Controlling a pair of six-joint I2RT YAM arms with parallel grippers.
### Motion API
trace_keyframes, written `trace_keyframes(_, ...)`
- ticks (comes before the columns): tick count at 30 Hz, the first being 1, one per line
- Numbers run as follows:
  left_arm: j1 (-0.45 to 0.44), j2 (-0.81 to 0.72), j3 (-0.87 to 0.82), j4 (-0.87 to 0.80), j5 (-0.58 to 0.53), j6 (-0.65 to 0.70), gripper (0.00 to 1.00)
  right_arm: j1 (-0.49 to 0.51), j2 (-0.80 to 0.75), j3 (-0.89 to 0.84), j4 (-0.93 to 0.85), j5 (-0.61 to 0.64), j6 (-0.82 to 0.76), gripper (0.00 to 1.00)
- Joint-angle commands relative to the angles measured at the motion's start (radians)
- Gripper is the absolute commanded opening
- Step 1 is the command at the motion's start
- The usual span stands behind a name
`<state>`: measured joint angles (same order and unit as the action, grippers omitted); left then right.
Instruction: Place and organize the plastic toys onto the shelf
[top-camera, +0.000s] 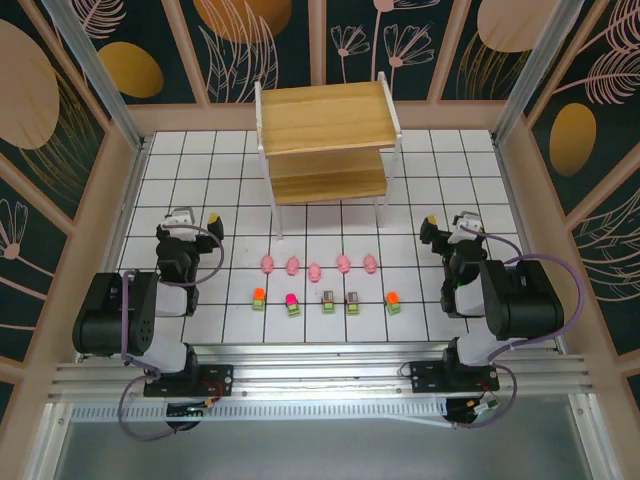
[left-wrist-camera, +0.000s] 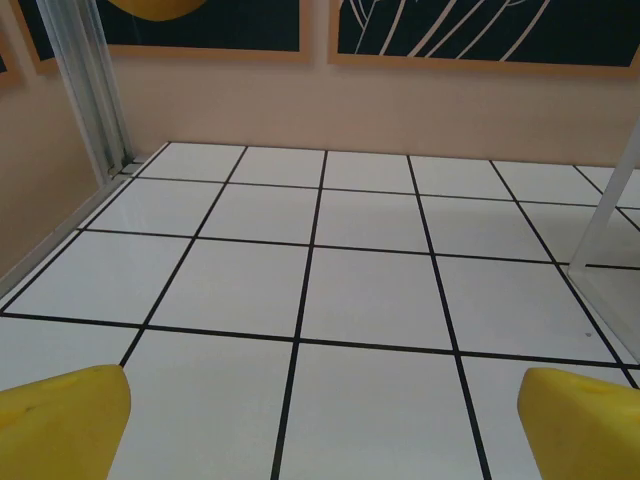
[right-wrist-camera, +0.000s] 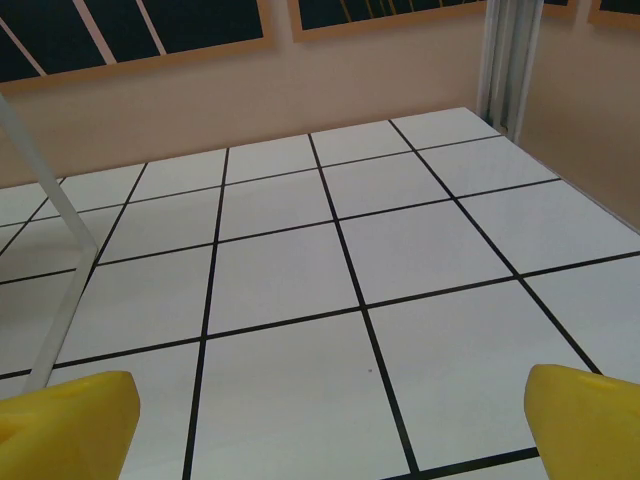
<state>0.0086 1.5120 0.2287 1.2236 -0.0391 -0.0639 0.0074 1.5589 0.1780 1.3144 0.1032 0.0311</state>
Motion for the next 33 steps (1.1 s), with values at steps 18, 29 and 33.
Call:
trace_keyframes(18,0.009,0.007,0.012,0.038,-0.007,-0.014,0.99,-0.014,0.010,0.006,0.088,0.086,0.021,0.99)
trace_keyframes(29,0.009,0.008,0.015,0.036,-0.008,-0.014,0.99,0.003,0.015,0.009,0.089,0.086,-0.004,0.99)
trace_keyframes(33,0.009,0.007,0.012,0.037,-0.008,-0.015,0.99,0.000,0.014,0.013,0.081,0.078,-0.002,0.99)
